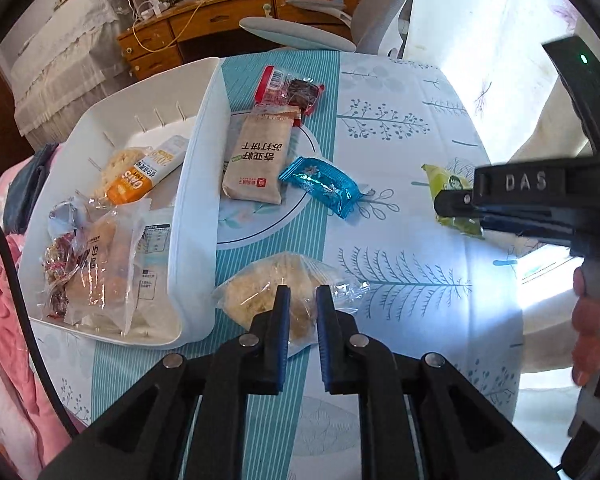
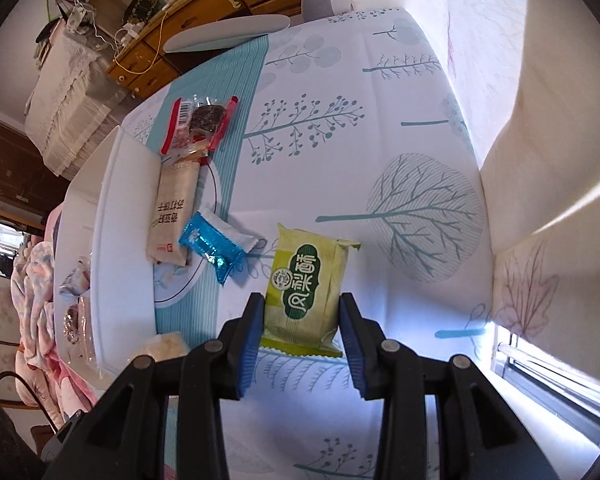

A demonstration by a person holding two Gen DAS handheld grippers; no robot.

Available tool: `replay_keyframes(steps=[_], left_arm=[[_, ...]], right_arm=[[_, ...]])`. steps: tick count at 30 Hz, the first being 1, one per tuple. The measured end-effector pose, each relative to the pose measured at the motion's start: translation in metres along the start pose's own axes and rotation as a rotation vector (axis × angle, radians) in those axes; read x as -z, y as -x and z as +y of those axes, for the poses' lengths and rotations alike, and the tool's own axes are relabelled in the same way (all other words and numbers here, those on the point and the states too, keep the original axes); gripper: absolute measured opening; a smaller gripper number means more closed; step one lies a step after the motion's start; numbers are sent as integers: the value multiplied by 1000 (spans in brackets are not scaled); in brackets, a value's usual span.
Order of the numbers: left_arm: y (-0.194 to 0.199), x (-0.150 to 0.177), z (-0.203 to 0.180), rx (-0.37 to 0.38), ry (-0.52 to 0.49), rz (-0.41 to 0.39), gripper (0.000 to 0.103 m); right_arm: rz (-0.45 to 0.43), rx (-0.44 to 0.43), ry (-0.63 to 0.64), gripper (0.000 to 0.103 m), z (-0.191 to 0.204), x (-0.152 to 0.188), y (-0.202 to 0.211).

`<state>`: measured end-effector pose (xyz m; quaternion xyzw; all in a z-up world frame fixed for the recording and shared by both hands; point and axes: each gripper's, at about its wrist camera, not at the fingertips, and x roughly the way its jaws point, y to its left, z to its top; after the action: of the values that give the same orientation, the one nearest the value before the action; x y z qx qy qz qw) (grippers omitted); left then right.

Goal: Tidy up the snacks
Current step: 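Place both held snacks into the white tray and open both tools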

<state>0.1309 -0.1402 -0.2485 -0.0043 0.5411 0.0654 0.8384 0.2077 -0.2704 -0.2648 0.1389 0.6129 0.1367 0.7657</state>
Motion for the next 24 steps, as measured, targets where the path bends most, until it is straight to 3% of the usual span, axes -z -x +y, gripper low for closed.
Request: replay_keyframes(steps=[10,17,24], left_arm=[[45,-27,25,145,-2,-67,10],[77,-52,70,240,39,-146,10],[93,-70,124,273,75,-209,10]], right_arm=[[-46,-4,-18,38,14,1,19],[-100,6,-4,38,45,-4,33],[-171,-5,14,38,92,-5,46]])
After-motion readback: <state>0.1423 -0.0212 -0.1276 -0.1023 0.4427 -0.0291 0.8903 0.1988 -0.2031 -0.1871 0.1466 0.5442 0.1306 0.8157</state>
